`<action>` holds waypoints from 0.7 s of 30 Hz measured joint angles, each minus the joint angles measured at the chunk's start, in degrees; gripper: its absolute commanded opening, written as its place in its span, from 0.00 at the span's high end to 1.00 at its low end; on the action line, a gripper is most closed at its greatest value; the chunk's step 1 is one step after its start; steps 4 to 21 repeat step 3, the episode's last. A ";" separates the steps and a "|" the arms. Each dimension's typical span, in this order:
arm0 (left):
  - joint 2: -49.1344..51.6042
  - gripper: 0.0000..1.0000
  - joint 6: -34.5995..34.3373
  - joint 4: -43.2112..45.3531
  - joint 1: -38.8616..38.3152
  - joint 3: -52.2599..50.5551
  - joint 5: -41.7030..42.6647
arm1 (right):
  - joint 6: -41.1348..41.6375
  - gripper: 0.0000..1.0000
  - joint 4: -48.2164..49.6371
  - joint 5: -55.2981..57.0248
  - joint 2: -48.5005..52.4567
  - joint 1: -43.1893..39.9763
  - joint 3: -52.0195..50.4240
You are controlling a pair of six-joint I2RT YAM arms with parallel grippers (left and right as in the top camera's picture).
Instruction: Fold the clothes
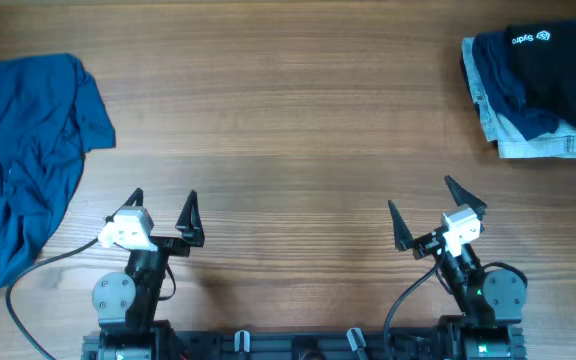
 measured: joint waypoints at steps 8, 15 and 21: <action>0.00 0.00 0.00 0.00 0.00 0.00 0.00 | 0.00 0.00 0.00 0.00 0.02 0.00 0.00; 0.00 0.00 0.00 0.00 0.00 0.00 0.00 | 0.00 0.00 0.00 0.00 0.02 0.00 0.00; 0.00 0.00 0.00 0.00 0.00 0.00 0.00 | 0.00 0.00 0.00 0.00 0.02 0.00 0.00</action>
